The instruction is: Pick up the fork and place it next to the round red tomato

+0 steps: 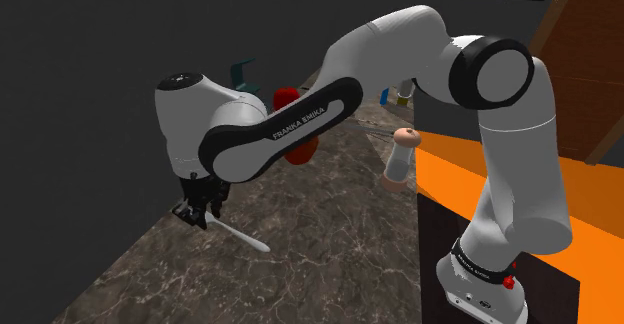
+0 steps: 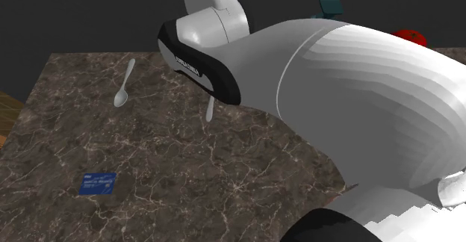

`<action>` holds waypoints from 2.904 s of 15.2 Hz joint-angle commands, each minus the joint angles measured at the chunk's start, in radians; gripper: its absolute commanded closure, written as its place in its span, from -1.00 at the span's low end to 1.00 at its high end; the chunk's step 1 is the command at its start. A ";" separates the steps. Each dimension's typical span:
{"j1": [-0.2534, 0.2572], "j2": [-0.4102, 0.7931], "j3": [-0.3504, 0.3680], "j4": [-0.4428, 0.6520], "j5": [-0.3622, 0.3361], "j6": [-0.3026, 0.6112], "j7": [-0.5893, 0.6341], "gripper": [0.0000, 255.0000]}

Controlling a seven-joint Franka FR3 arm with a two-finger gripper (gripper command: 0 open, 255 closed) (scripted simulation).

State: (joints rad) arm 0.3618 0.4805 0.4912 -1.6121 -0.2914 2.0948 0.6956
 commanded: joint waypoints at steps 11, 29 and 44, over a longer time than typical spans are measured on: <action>-0.002 -0.045 0.017 0.095 0.032 -0.135 -0.025 1.00; 0.026 -0.051 0.028 0.332 0.045 -0.373 -0.049 1.00; -0.200 -0.303 -0.011 0.071 0.188 -0.325 -0.289 1.00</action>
State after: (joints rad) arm 0.1801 0.1999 0.4859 -1.5061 -0.1163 1.7536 0.4309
